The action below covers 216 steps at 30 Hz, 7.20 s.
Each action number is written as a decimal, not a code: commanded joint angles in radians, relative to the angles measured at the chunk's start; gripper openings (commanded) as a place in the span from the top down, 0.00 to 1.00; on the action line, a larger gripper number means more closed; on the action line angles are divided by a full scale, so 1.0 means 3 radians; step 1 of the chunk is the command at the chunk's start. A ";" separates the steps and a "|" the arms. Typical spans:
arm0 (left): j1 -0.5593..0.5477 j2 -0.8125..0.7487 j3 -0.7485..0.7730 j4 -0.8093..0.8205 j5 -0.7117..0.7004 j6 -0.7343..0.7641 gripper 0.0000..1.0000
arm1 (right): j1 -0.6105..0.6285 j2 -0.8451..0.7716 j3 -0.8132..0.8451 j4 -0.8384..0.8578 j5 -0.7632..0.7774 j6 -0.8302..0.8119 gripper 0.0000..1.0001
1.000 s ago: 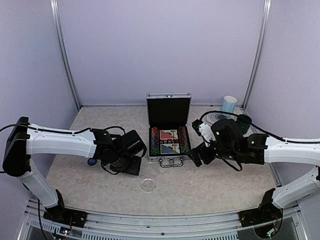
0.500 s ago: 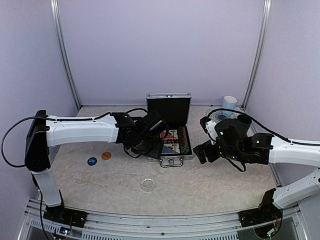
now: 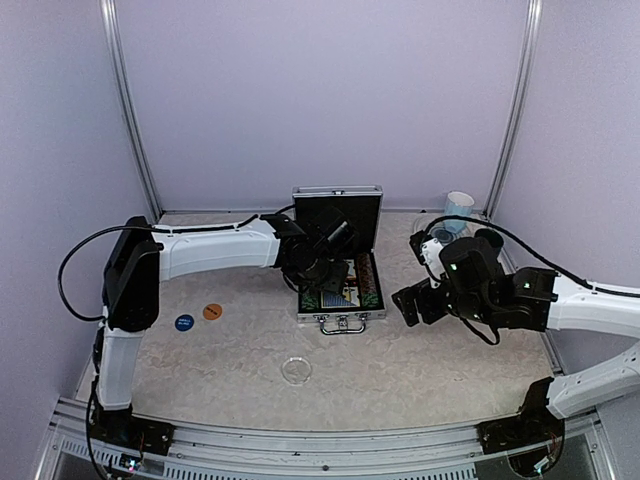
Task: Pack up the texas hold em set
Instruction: Place the all-in button in the poker case, then pick up the dealer button from the center of the board, then place the dealer button in the poker case.
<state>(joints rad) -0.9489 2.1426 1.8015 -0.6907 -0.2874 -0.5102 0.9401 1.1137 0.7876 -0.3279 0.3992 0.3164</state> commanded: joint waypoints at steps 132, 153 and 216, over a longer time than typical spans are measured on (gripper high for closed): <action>0.1062 -0.3554 -0.3309 0.0573 -0.0161 0.0018 0.01 | 0.1206 0.3414 0.2863 -0.0967 -0.0931 -0.0252 0.57; 0.1082 -0.3636 -0.3319 0.0568 -0.0152 0.0014 0.01 | 0.0602 0.2884 0.3349 -0.1061 -0.0121 -0.0529 0.57; 0.1322 -0.3511 -0.3330 0.0594 -0.0119 0.0008 0.01 | -0.0404 0.3565 0.3311 -0.0004 -0.0083 -0.0388 0.14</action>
<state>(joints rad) -0.5617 1.0859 0.8135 -0.5308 -0.3374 -0.5148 0.8234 2.2982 1.8359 -0.3244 0.3748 0.1707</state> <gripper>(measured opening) 0.989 0.870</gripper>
